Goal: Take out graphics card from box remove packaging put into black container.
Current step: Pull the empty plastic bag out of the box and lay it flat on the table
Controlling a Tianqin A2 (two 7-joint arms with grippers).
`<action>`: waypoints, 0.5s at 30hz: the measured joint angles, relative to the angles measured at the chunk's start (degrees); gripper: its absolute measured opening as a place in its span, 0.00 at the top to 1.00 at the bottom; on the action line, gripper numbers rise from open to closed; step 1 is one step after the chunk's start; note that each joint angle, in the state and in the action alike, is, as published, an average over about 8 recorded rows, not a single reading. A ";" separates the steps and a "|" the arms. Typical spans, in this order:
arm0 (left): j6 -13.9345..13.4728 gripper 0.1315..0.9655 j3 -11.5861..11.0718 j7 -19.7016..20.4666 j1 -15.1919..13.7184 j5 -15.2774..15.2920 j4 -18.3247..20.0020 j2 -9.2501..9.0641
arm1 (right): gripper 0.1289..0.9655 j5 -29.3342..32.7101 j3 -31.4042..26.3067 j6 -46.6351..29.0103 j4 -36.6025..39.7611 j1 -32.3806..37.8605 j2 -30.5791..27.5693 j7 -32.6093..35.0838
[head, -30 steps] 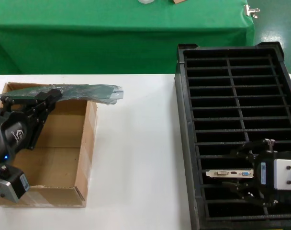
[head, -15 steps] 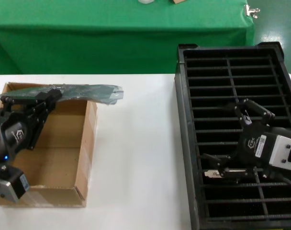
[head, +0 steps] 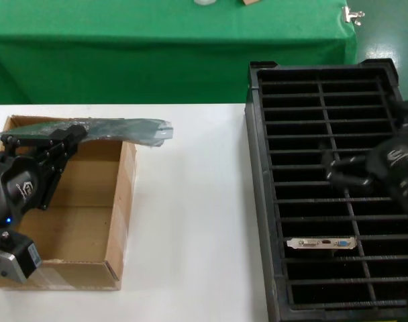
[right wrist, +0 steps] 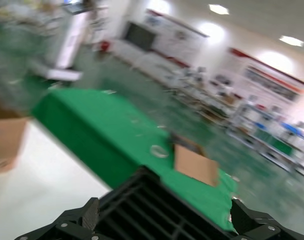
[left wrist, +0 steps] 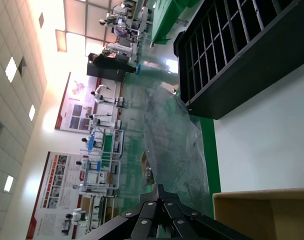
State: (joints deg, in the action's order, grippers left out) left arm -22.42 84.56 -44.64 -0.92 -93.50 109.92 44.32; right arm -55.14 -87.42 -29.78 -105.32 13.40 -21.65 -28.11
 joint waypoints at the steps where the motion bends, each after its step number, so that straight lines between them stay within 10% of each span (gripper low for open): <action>1: 0.00 0.99 0.00 0.00 0.00 0.00 0.00 0.00 | 0.11 -0.11 1.08 0.91 0.67 -0.12 1.46 -0.33; 15: 0.03 0.99 0.02 0.14 0.00 0.06 0.02 0.01 | 0.01 -7.45 9.54 4.64 5.17 -2.92 11.54 -5.76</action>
State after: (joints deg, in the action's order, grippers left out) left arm -22.39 84.58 -44.50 -0.93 -93.44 109.95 44.33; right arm -62.59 -77.88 -25.14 -100.15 10.48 -10.11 -33.87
